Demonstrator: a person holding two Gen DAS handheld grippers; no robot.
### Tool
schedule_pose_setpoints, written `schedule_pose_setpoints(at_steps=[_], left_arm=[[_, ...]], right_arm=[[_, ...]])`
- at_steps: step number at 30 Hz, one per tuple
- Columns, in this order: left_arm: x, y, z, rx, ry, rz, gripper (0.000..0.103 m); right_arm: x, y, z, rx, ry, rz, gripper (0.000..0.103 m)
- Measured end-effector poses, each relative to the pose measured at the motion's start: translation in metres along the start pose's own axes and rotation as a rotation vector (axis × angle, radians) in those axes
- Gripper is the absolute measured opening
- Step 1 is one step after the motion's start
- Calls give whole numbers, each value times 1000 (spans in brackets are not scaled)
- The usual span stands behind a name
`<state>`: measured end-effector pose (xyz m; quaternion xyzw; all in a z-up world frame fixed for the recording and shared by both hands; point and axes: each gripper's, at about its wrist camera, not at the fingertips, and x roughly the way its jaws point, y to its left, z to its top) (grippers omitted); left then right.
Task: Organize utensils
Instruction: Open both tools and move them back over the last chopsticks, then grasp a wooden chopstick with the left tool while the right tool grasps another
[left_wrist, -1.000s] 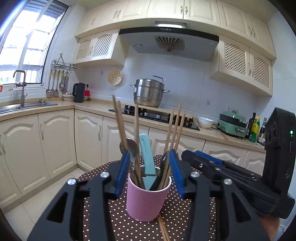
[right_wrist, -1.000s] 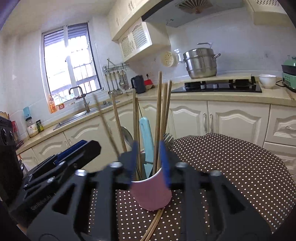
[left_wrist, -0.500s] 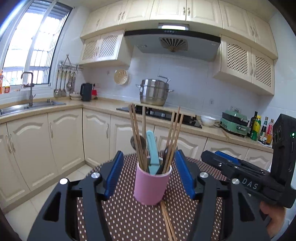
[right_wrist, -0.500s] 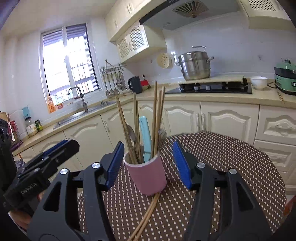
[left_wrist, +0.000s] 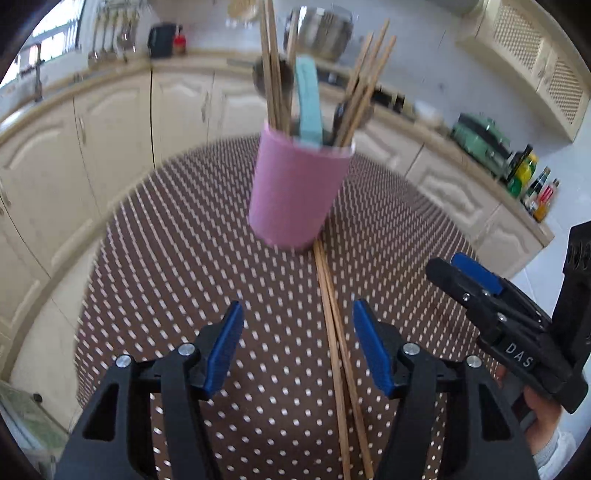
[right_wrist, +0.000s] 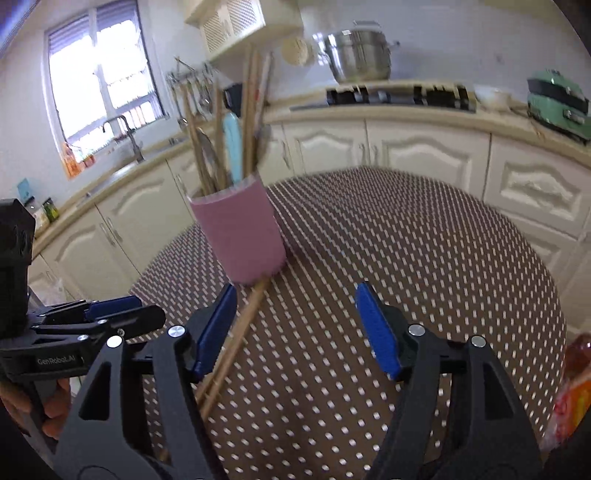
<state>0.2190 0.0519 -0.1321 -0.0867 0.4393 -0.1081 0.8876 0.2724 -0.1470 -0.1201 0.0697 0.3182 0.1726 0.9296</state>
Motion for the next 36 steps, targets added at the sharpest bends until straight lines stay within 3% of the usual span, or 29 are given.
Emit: schedule_pose_setpoints(at_steps=[4,10,14,27,34,36], left_arm=[[22,-1,-9,2,97,14,61],[41,-5,-11,12,163,45,61],[48,-12,-8,38,170,75,61],[77,-46,7,151,181,203,61],[87,-48,21,130,186,231,60],[88,-47,22,134,175,229,52]], right_arm=[[9,-3,-12,6,33,-8,68],[23,-9,-15,31,88,-29,68],[36,-18,-17,78,143,-46,68],[38,-27,-16,97,142,-45,68],[42,-24,-16,91,154,-51,68],[42,-24,-16,93,155,-51,68]])
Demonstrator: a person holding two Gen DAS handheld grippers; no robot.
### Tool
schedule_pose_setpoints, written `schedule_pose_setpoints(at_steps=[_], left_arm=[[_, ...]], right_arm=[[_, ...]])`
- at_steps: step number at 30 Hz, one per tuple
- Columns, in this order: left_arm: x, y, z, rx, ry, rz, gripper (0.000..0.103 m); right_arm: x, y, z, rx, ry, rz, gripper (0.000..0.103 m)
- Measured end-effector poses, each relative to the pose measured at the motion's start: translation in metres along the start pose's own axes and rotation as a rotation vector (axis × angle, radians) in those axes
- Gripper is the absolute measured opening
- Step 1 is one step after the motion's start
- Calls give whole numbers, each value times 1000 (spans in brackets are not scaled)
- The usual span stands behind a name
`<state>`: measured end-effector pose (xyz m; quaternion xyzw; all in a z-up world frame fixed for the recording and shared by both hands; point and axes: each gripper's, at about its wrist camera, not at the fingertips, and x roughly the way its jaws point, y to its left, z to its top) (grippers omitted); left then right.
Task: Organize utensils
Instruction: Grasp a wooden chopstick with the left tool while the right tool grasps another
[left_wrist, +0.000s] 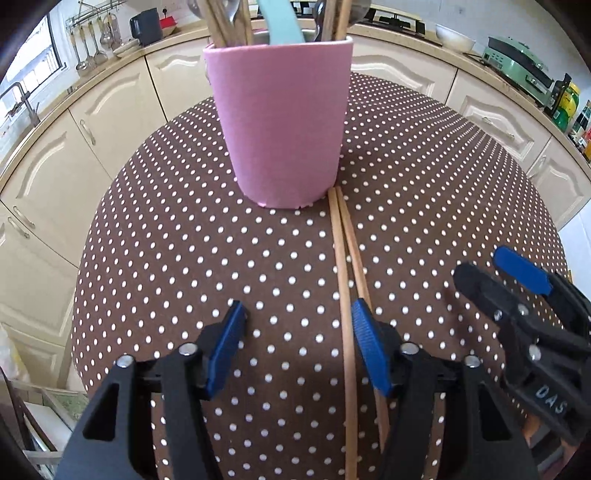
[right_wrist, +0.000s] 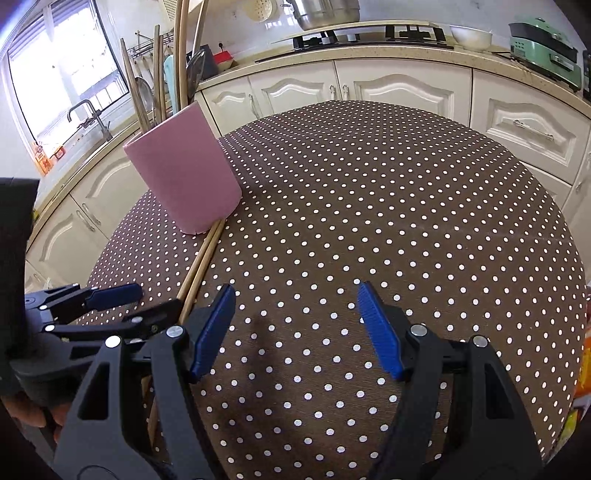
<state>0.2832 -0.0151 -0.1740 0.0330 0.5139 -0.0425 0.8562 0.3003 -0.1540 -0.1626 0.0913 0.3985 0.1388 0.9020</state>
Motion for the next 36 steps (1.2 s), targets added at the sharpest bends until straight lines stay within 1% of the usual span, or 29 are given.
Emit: schedule_pose_setpoints(at_steps=[1,2,3,4,8,13,15,16,17,21,22,24,26,28,31,32,33,35,36], left_arm=[[0,-1,1,9,-10,-6,39],[-1,-1,2,13,-15,-12,32],[-2,-1,2,12,-16,-22,17],[-3,2,2,3,-12,-38,8],[-9,15,-8,-72,-4,-113,7],[-20,34,-31,-154,7,-168,6],[-25,41,-37,-177,2,-157,6],[-29,46,-41,-188,-13,-130,6],[-32,49,-43,-195,-23,-122,6],[-32,73,-48,-258,-21,-108,5],[-29,78,-48,-268,-11,-104,5],[-26,90,-49,-278,-7,-121,6],[-26,90,-47,-268,-2,-117,6],[-25,91,-45,-251,-1,-110,6],[-21,92,-36,-261,8,-133,6],[-20,92,-33,-261,10,-139,6],[-18,93,-33,-260,10,-142,6],[-18,95,-32,-259,12,-156,6],[-19,92,-40,-262,12,-161,6]], right_arm=[[0,0,0,1,0,-1,68],[0,-1,0,3,1,-1,68],[1,-1,0,3,2,-2,68],[1,-1,0,3,4,-5,68],[2,0,0,-4,10,-15,68],[3,7,-1,-32,7,-34,68],[2,12,-1,-49,4,-38,68],[3,14,-2,-59,5,-40,68],[3,17,-2,-67,7,-42,68],[6,35,-3,-134,26,-57,68],[8,42,-3,-150,41,-48,68],[13,54,0,-173,90,-25,68],[18,69,4,-207,130,-11,68],[28,81,9,-219,204,7,68],[43,93,15,-224,301,9,68],[48,96,17,-232,315,-5,65],[50,99,18,-246,319,-26,54],[55,106,22,-264,338,-48,44],[57,110,23,-273,351,-51,37]])
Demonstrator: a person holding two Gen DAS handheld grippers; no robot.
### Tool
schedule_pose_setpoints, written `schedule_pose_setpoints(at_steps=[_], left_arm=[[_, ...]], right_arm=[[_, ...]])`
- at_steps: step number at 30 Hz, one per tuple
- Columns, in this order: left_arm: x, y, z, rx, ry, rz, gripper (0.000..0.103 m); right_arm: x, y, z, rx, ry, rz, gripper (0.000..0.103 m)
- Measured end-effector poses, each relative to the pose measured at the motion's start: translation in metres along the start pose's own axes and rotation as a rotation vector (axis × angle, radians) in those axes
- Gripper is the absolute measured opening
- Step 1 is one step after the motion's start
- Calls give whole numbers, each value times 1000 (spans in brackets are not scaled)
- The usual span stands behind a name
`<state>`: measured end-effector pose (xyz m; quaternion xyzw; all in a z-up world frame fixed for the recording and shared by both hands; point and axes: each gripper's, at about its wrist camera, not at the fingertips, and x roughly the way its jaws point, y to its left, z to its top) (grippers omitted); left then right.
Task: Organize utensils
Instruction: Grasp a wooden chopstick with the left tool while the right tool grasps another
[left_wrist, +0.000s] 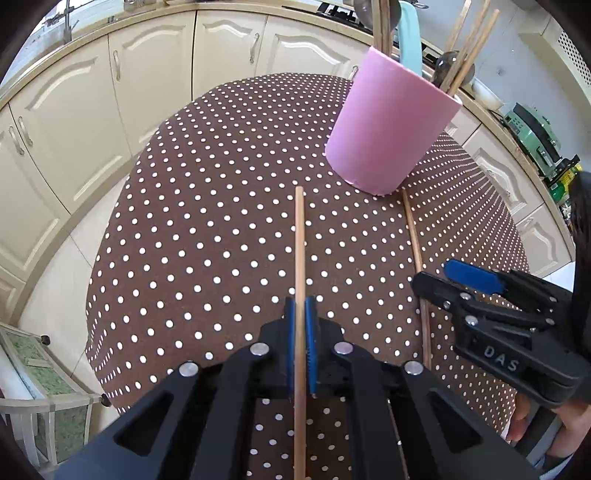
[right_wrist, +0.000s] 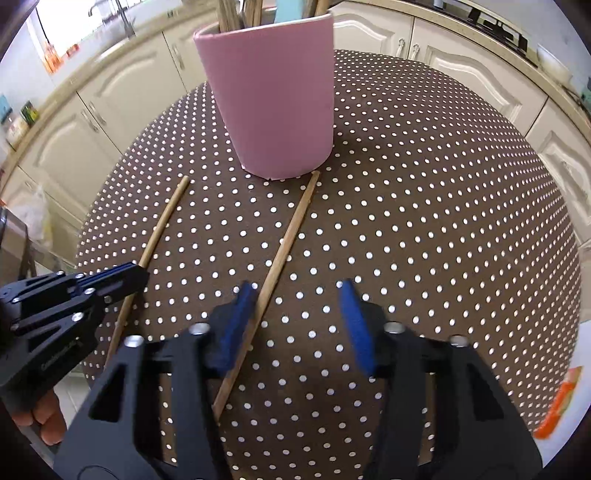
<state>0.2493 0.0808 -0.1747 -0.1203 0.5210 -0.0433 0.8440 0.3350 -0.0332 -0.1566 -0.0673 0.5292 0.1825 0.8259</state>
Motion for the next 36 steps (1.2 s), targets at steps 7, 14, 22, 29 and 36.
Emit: schedule_pose_setpoints(at_steps=[7,14,22,29,36], left_arm=[[1,2,4,3,-10,-19,6],[-1,7,2,19,-25,-37,6],[-2,11,3,15,-14,-43,6],[-9,8,-7,17,-38,-56,5],[-33,-2,-10,43,-118,-98,5]], right_arm=[[9,23,16,-85,75,-17,15],[8,25,19,-65,69,39,10],[-9,-13,3,-4,24,144,6],[-30,-47,-14,58,-50,207,6],[-64,-87,-33,128,-154,266,6]])
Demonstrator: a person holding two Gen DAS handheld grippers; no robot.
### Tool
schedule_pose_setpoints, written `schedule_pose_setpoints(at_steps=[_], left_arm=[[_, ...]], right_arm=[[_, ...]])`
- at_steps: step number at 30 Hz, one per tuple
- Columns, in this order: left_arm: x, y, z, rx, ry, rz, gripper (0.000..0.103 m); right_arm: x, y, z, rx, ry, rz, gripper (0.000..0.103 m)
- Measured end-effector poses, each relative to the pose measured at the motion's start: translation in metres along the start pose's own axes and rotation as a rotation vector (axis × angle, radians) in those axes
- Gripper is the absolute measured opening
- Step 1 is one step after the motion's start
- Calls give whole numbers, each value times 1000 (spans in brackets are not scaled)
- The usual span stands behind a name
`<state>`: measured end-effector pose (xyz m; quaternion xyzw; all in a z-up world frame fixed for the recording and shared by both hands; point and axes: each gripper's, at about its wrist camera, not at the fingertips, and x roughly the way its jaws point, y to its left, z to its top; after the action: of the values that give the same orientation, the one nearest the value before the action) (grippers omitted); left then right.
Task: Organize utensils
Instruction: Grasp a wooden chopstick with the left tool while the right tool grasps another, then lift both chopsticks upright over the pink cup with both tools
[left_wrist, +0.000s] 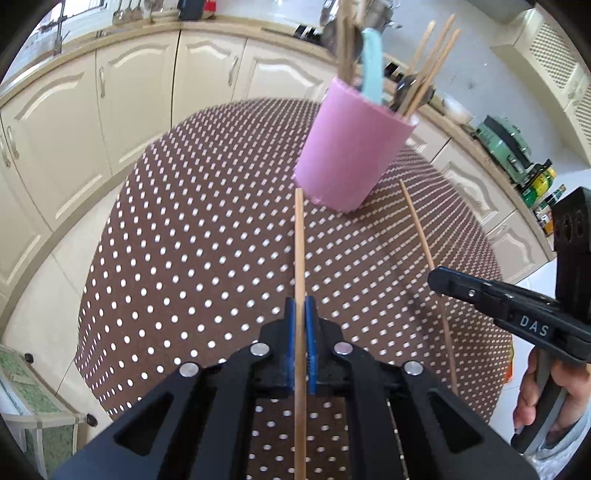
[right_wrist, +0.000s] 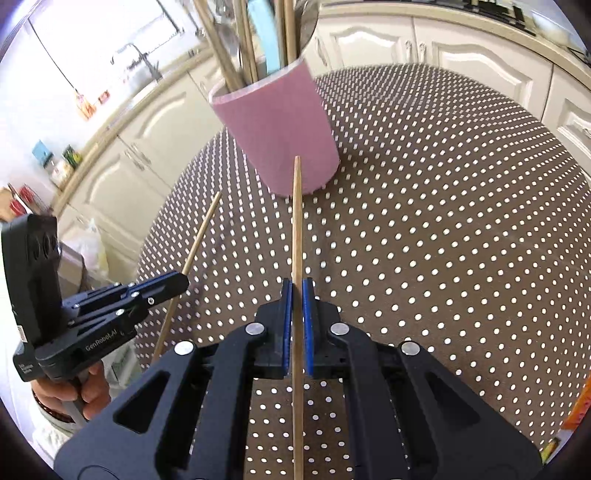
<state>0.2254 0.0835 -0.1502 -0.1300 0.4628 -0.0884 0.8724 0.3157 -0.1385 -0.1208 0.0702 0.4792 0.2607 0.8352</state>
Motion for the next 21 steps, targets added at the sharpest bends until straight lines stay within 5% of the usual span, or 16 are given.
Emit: schedule_pose_setpoints(at_steps=[8,21], left_arm=[[-35,-21,6,49,-138,-47,6],[-61,-55,27,115,-282,-78,6]], right_arm=[[-53,-13,-1,11,-167,42,6],[-76,11,18,-27,-272,98,6]])
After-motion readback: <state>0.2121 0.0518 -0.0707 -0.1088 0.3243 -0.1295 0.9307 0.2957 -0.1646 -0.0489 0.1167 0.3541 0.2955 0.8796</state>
